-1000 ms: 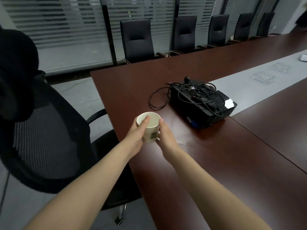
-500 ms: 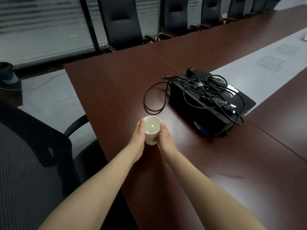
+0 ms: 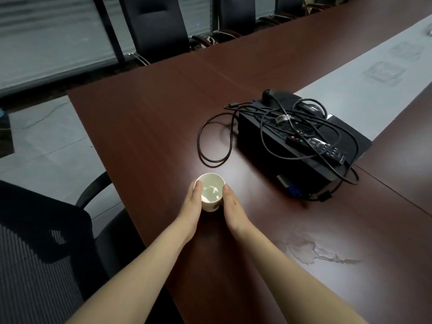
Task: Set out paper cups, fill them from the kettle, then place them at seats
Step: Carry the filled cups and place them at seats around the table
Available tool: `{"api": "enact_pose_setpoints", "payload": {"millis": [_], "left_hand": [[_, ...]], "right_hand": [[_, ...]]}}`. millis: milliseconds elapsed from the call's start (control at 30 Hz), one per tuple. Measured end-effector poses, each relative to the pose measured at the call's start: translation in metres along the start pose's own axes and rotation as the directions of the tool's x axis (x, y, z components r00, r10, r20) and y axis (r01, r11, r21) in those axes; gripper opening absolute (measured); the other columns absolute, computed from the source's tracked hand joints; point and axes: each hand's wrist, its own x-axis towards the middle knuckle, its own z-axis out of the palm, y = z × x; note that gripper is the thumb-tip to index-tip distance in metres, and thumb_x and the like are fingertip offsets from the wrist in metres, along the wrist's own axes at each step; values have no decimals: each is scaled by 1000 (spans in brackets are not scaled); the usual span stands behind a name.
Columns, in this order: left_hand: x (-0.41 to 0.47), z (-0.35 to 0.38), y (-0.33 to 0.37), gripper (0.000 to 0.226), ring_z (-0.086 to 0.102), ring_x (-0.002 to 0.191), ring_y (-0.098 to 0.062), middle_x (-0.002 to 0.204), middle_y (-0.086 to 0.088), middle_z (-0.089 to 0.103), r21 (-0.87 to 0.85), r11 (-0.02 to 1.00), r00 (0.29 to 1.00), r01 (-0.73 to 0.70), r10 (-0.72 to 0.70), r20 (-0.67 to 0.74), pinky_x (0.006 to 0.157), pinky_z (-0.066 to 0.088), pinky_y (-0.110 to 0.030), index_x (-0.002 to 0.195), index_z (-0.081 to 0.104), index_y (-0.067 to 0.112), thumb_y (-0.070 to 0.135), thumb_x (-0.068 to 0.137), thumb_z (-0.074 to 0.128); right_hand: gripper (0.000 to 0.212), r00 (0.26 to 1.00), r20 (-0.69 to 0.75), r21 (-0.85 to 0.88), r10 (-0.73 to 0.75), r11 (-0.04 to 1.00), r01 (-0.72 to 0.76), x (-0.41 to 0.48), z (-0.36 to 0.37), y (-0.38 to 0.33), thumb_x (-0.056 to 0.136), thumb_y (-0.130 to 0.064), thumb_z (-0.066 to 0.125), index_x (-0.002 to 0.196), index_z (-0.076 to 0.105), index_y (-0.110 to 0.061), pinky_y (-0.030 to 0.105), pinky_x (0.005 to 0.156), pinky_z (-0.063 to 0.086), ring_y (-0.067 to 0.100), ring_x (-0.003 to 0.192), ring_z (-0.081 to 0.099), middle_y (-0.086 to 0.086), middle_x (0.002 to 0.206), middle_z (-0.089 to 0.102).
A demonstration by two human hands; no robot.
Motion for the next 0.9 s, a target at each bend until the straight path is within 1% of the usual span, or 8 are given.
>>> {"api": "enact_pose_setpoints", "payload": {"millis": [133, 233, 300, 400, 500, 667, 833, 900], "left_hand": [[2, -2, -1, 24, 51, 118, -11, 123, 3, 58, 18, 1000, 1000, -18, 18, 0, 108, 35, -31, 118, 51, 32, 36, 102, 34], [-3, -3, 2, 19, 52, 112, -9, 116, 8, 61, 35, 999, 1000, -21, 21, 2, 102, 37, -28, 109, 55, 35, 37, 101, 37], [-8, -6, 6, 19, 51, 115, -9, 120, 7, 60, 29, 999, 1000, -13, 13, -12, 100, 35, -27, 113, 55, 34, 39, 99, 43], [-17, -15, 16, 44, 47, 123, -12, 136, 0, 52, 18, 1000, 994, 6, -4, -108, 104, 33, -27, 132, 49, 20, 41, 94, 53], [-39, -21, 39, 54, 43, 127, -16, 141, 1, 46, 78, 997, 970, 16, 4, -245, 103, 32, -27, 137, 46, 18, 46, 91, 56], [-78, 0, 90, 55, 41, 129, -20, 145, -6, 40, 134, 981, 931, -137, 174, -322, 100, 31, -29, 139, 42, 15, 40, 91, 57], [-146, 61, 130, 53, 45, 129, -25, 143, -14, 45, 158, 945, 936, -287, 312, -164, 109, 34, -37, 136, 44, 8, 36, 93, 55], [-198, 105, 129, 49, 44, 129, -16, 144, -5, 46, 147, 924, 934, -354, 356, 10, 108, 31, -28, 137, 44, 13, 34, 95, 54]], "right_hand": [[40, 999, 26, 11, 38, 999, -39, 1, -3, 1, 103, -40, 21, 120, 56, -29, 27, 106, 37, 4, 119, 53, -6, 124, 61], [45, 999, 41, -23, 36, 999, -35, 2, -8, -2, 102, -44, 23, 127, 54, -25, 29, 110, 34, 7, 125, 49, -5, 131, 57], [57, 997, 44, -99, 67, 993, -62, -1, -13, -8, 99, -53, 25, 142, 41, -20, 32, 117, 24, 8, 138, 34, -4, 149, 41], [80, 975, 63, -154, 212, 967, -201, -14, -21, -24, 87, -70, 29, 152, 21, -24, 42, 120, 17, 15, 145, 21, -7, 159, 20], [67, 970, 52, -202, 238, 954, -223, -39, -36, -45, 98, -56, 27, 153, 18, -19, 42, 119, 19, 18, 146, 21, -3, 160, 17], [62, 955, 38, -364, 293, 895, -260, -92, -72, -89, 100, -51, 32, 146, 35, -11, 34, 114, 27, 22, 140, 32, 5, 154, 32], [63, 977, -22, -238, 211, 948, -210, -171, -108, -112, 97, -56, 35, 146, 36, -18, 42, 115, 28, 20, 139, 34, 3, 152, 37], [60, 985, -149, -148, 92, 982, -114, -228, -136, -112, 98, -53, 36, 148, 33, -20, 42, 115, 29, 17, 139, 34, -1, 153, 35]]}}
